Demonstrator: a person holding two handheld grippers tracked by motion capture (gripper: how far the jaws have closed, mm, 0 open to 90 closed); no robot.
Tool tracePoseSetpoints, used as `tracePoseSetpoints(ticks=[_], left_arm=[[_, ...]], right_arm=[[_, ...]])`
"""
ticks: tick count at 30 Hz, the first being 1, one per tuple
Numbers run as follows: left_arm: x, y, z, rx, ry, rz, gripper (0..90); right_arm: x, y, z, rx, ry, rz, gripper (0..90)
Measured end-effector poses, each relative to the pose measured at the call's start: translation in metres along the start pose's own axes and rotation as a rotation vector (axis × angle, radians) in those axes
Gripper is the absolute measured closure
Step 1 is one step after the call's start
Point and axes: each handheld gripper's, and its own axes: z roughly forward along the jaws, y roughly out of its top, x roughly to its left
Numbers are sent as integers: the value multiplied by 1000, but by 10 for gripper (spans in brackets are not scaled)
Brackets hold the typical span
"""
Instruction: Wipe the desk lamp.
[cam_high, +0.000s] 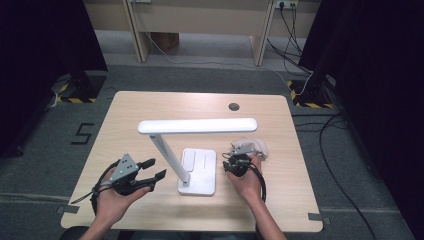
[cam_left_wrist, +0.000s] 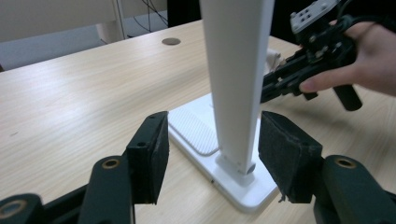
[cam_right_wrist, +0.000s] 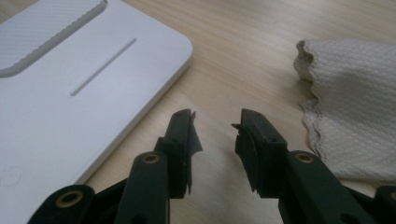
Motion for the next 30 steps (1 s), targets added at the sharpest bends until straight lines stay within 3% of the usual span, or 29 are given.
tracePoseSetpoints(ticks=[10,13,17,25,28,30], left_arm=[[27,-22,-11,39,53,-65,422],[39,-31,-13,55,72,-110,416],[52,-42,-15,76,105,-136,415],[76,-65,-11,101,189,-173,417],[83,-73,-8,98,218,-193,420],[85,-77,-7,98,231,-184,422]], right_arm=[[-14,-14,-20,-24,-17,48,604],[-18,-19,-27,-40,-26,52,595],[-23,-25,-38,-50,-40,64,583],[-38,-45,-59,-74,-91,92,565],[-43,-54,-65,-82,-109,119,562],[-45,-61,-68,-98,-126,145,557]])
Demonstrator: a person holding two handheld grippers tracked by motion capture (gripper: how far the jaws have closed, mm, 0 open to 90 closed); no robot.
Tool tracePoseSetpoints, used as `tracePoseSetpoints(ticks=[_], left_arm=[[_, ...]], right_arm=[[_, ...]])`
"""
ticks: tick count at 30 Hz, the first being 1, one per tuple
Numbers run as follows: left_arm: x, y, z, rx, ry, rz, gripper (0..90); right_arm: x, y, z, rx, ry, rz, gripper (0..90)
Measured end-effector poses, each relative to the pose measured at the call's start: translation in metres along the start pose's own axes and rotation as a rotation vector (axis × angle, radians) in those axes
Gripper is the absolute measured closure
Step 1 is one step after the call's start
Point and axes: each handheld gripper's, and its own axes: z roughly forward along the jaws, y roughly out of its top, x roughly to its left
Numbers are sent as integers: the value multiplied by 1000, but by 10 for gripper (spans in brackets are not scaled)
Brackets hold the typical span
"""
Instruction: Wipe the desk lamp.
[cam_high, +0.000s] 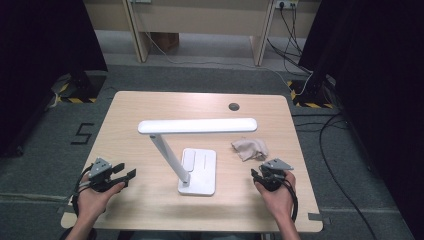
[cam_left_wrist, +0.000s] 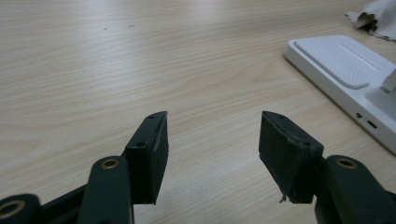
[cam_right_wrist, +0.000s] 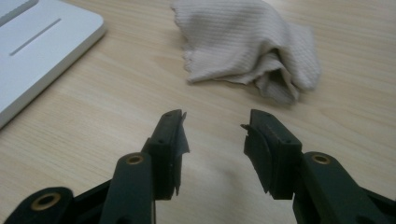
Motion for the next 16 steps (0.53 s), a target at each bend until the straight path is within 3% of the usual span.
tracePoseSetpoints(ticks=[6,16], left_arm=[[8,-4,-3,-60,25,-20,426],[13,-10,-4,-103,53,0,435]], right_arm=[[-5,-15,-9,-73,-54,37,556],[-6,-25,-17,-147,-110,59,554]])
